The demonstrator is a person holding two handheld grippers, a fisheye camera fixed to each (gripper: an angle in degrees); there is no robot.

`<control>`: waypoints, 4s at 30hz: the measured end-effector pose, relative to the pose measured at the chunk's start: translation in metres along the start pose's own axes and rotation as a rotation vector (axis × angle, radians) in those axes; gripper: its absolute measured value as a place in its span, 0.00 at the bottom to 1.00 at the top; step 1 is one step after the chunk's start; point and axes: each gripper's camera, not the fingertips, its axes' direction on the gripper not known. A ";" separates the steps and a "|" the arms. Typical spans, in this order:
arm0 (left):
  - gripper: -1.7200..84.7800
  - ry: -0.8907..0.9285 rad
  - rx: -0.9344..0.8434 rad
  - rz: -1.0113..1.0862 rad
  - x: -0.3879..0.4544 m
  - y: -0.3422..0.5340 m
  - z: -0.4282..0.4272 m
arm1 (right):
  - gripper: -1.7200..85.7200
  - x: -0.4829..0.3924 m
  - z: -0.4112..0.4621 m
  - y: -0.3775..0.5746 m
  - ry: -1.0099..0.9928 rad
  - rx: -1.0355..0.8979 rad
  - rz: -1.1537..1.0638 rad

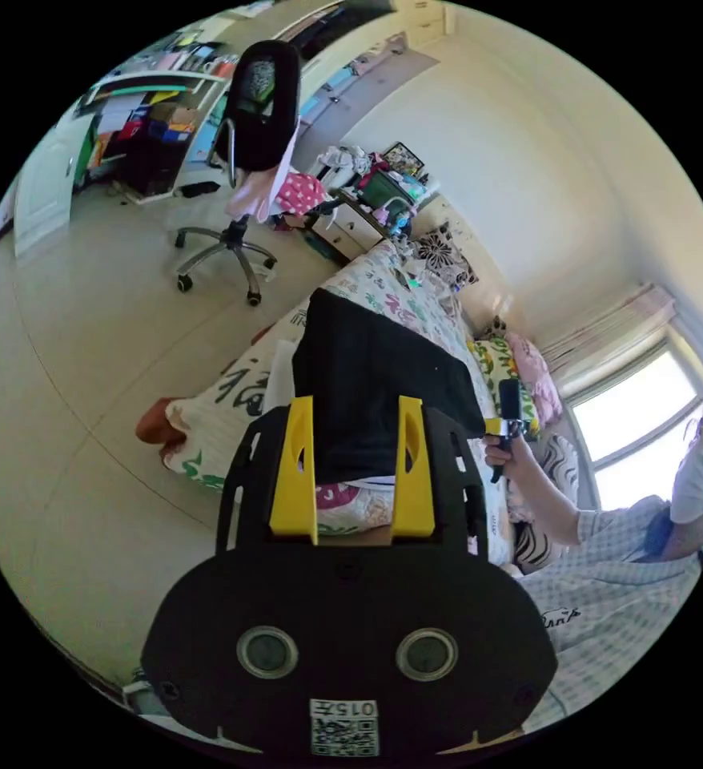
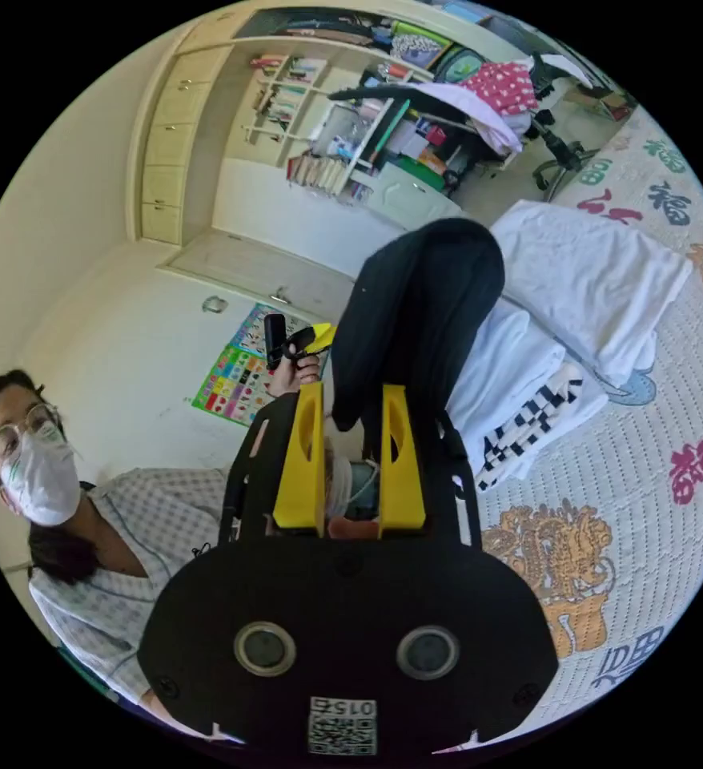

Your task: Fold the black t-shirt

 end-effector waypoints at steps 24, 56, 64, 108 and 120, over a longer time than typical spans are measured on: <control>0.23 0.110 0.056 0.761 0.415 0.340 0.103 | 0.02 -0.428 -0.126 0.289 0.289 0.479 -0.590; 0.03 -0.149 -0.360 1.203 0.550 0.473 0.492 | 0.06 -0.409 -0.309 0.629 0.795 1.087 0.054; 0.10 -0.053 -0.663 1.092 0.453 0.539 0.595 | 0.13 -0.261 -0.249 0.591 0.676 0.525 0.202; 0.10 -0.142 -0.791 1.507 0.377 0.742 0.737 | 0.09 -0.221 -0.021 0.606 1.497 -0.521 -0.044; 0.03 -0.063 -0.723 1.388 0.393 0.620 0.702 | 0.03 -0.289 -0.127 0.582 1.367 -0.355 0.051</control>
